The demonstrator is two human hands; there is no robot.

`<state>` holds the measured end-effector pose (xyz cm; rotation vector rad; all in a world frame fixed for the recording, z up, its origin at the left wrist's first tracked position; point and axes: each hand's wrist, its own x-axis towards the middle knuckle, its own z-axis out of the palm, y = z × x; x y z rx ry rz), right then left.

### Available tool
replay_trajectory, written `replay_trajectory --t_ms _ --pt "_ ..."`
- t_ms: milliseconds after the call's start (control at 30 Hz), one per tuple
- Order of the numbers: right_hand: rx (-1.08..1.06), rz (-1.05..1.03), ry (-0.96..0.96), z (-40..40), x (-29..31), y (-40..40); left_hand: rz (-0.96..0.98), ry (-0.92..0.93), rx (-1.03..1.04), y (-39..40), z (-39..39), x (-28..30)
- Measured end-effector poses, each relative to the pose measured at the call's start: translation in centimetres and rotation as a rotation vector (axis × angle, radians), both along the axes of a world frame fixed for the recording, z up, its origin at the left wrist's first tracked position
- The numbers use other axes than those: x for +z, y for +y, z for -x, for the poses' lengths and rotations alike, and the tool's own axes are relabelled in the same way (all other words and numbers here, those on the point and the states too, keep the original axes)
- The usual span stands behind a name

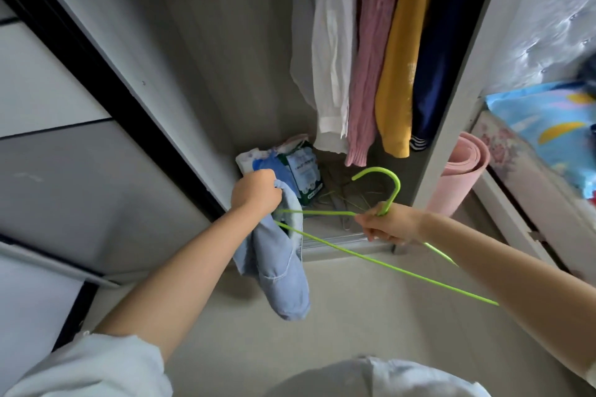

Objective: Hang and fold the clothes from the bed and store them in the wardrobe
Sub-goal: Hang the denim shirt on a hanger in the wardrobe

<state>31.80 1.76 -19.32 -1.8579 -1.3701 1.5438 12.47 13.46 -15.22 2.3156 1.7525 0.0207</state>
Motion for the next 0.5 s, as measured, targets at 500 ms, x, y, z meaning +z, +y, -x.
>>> replay_trajectory --t_ms 500 --pt "-0.005 -0.403 0.401 6.3 4.5 2.8 -0.351 -0.158 -0.216 0.0 3.6 4.7"
